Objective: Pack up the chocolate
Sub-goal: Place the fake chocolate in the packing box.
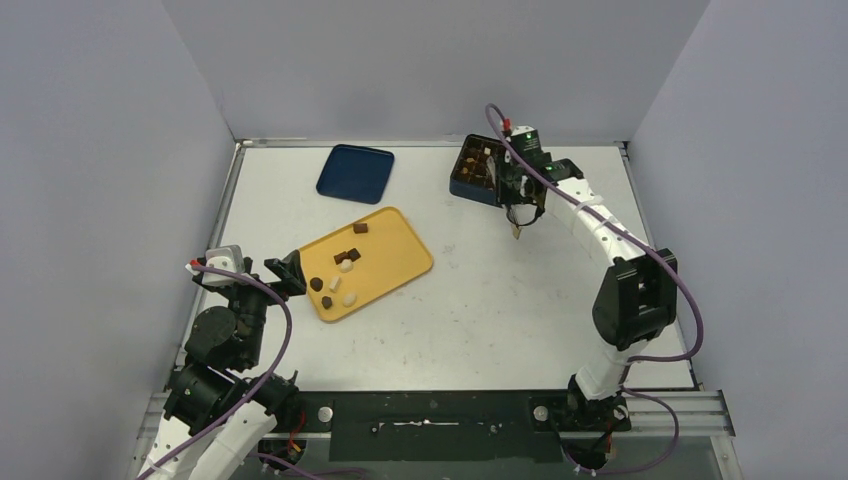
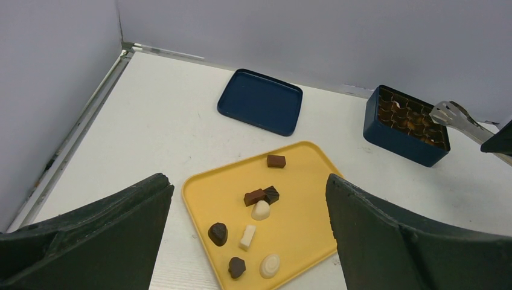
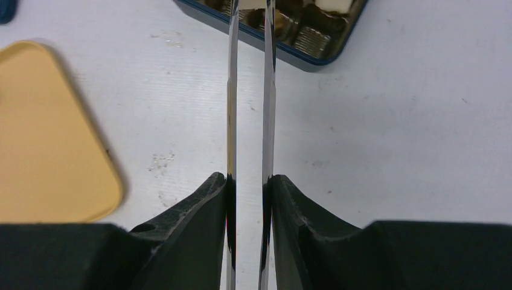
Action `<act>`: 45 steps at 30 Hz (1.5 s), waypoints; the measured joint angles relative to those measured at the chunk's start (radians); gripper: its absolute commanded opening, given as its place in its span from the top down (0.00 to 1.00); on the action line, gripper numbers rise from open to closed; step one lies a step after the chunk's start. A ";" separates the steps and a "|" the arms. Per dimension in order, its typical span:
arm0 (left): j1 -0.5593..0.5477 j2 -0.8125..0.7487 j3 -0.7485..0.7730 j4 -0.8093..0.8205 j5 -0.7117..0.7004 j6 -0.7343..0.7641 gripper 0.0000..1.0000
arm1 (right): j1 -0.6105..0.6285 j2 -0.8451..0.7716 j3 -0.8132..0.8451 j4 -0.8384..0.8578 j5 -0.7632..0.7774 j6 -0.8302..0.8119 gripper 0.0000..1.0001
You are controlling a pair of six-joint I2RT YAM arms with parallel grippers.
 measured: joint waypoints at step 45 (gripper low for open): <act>0.000 0.002 0.000 0.000 0.003 0.000 0.03 | -0.137 -0.002 -0.083 -0.006 -0.044 0.011 0.61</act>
